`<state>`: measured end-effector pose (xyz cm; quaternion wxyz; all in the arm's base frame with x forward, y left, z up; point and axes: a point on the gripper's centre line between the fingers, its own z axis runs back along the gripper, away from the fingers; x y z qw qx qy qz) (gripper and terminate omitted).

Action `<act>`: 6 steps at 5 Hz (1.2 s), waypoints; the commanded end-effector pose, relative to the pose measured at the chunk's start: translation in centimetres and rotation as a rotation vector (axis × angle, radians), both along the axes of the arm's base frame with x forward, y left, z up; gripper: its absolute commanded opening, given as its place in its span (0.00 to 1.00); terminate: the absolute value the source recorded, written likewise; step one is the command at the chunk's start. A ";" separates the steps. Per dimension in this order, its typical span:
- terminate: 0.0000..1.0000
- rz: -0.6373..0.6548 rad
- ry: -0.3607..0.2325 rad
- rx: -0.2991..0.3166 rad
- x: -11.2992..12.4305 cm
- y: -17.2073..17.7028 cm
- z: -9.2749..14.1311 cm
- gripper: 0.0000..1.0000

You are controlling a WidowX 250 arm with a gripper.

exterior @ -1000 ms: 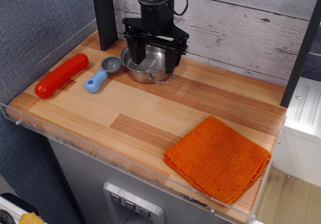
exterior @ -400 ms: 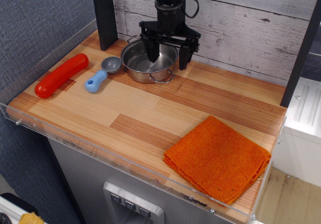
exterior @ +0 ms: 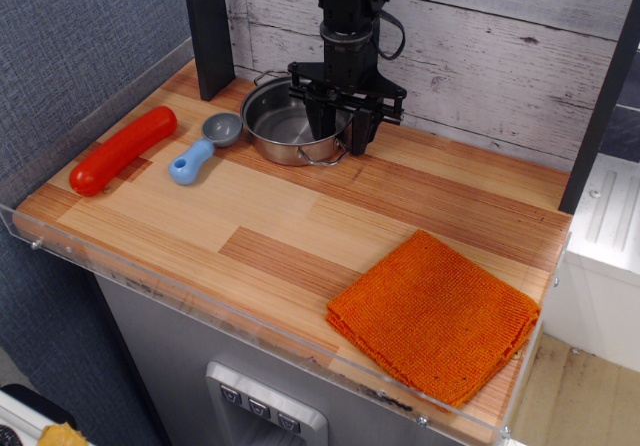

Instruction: Pick up the pot and place it on the orange cloth

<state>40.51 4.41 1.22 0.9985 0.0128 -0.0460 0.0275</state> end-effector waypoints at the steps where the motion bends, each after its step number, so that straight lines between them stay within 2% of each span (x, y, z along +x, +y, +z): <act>1: 0.00 -0.012 -0.089 -0.002 0.4 0.1 3.7 0.00; 2: 0.00 -0.023 -0.188 -0.047 0.2 0.3 7.6 0.00; 3: 0.00 -0.074 -0.318 -0.069 -0.7 -0.5 12.6 0.00; 4: 0.00 -0.132 -0.370 -0.063 -4.1 -2.9 17.5 0.00; 5: 0.00 -0.213 -0.359 -0.094 -8.7 -7.0 18.8 0.00; 6: 0.00 -0.297 -0.287 -0.067 -12.8 -11.7 17.4 0.00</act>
